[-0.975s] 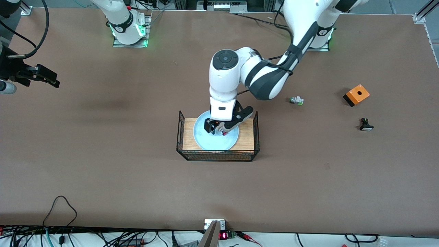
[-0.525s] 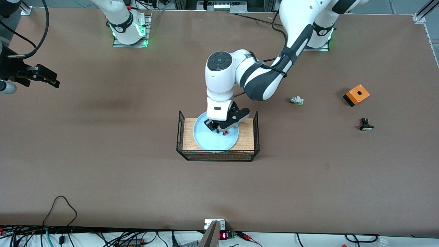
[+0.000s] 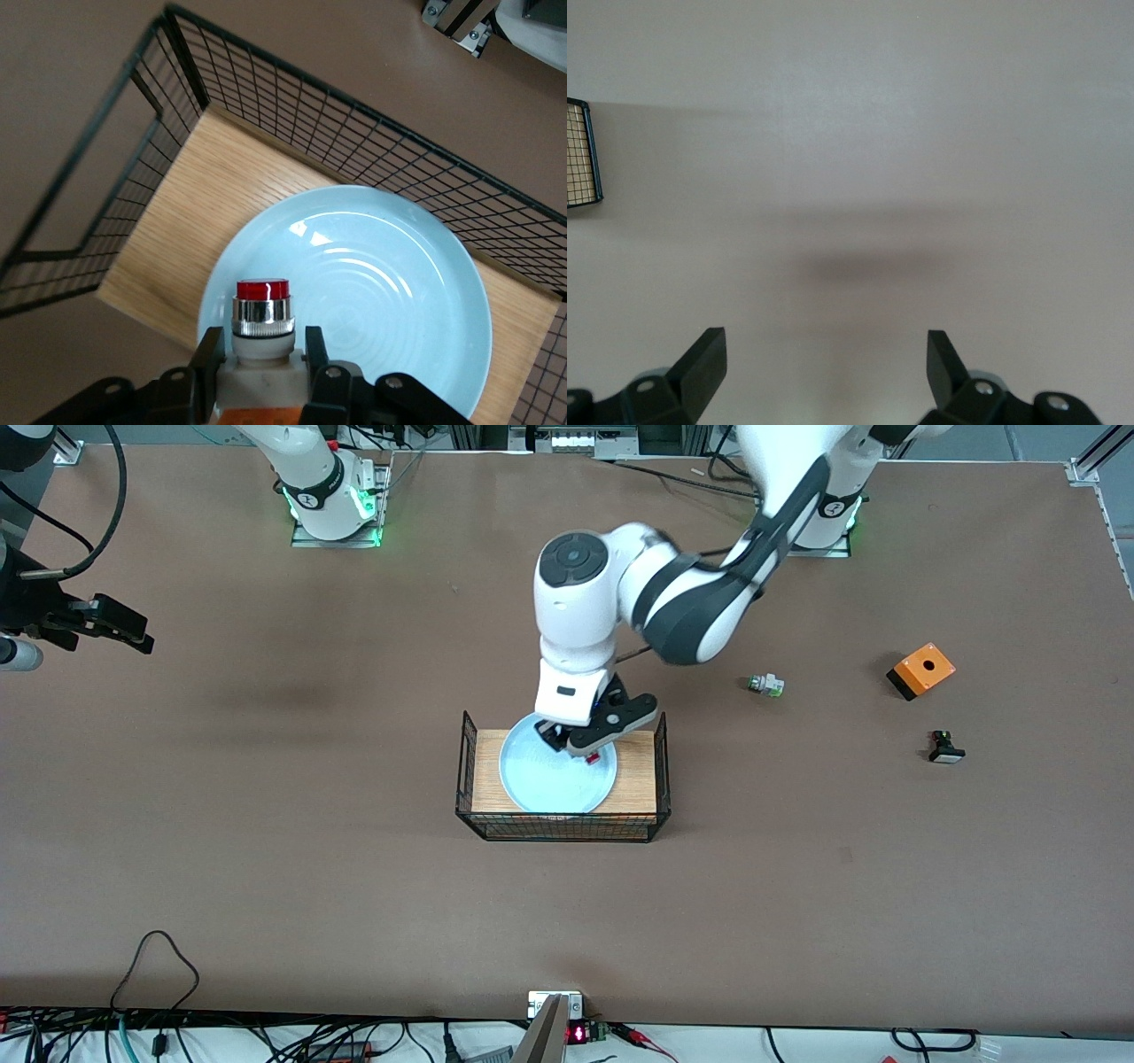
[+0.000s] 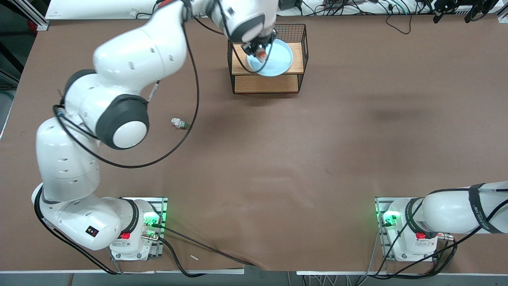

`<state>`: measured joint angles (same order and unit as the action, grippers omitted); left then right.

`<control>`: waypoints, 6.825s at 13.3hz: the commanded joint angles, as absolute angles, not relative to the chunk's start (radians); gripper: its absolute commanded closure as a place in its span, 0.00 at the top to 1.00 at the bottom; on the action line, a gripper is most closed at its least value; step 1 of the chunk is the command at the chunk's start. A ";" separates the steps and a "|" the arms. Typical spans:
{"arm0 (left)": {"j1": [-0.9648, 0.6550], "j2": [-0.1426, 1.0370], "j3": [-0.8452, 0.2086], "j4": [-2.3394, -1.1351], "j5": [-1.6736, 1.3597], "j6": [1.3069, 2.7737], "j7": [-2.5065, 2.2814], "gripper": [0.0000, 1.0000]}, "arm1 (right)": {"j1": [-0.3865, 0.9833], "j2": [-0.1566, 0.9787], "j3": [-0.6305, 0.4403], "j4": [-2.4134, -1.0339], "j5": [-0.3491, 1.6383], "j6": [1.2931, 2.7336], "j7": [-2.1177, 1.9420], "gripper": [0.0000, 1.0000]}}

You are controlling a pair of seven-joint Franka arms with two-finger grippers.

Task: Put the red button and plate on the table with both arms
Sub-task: 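Lower the left gripper and grasp the red button, then lift, then carry the button beside the orange box while the right gripper reaches the plate, then release the button with the left gripper while the right gripper grips the plate, then lift the blue plate out of the basket with the right gripper, then lower the plate onto the table and open the right gripper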

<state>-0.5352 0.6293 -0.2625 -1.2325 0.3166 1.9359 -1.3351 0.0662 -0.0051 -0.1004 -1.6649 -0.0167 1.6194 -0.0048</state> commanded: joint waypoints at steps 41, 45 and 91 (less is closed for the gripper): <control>0.011 0.168 -0.030 -1.562 0.045 1.493 0.143 1.00 | 0.732 0.561 -0.080 -1.493 0.109 2.049 1.523 0.20; -0.046 0.098 0.044 -1.555 0.041 1.594 0.150 1.00 | 0.730 0.561 -0.078 -1.503 0.112 2.092 1.487 0.00; -0.098 -0.023 0.072 -1.585 0.009 1.602 0.046 1.00 | -0.029 0.269 -0.063 -1.993 0.167 2.122 -0.151 1.00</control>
<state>-0.0911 -0.0234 0.0768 -1.6243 0.0032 1.6262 0.0581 -0.0354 0.3348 -0.0833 -2.0637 0.1641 2.2609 -0.2263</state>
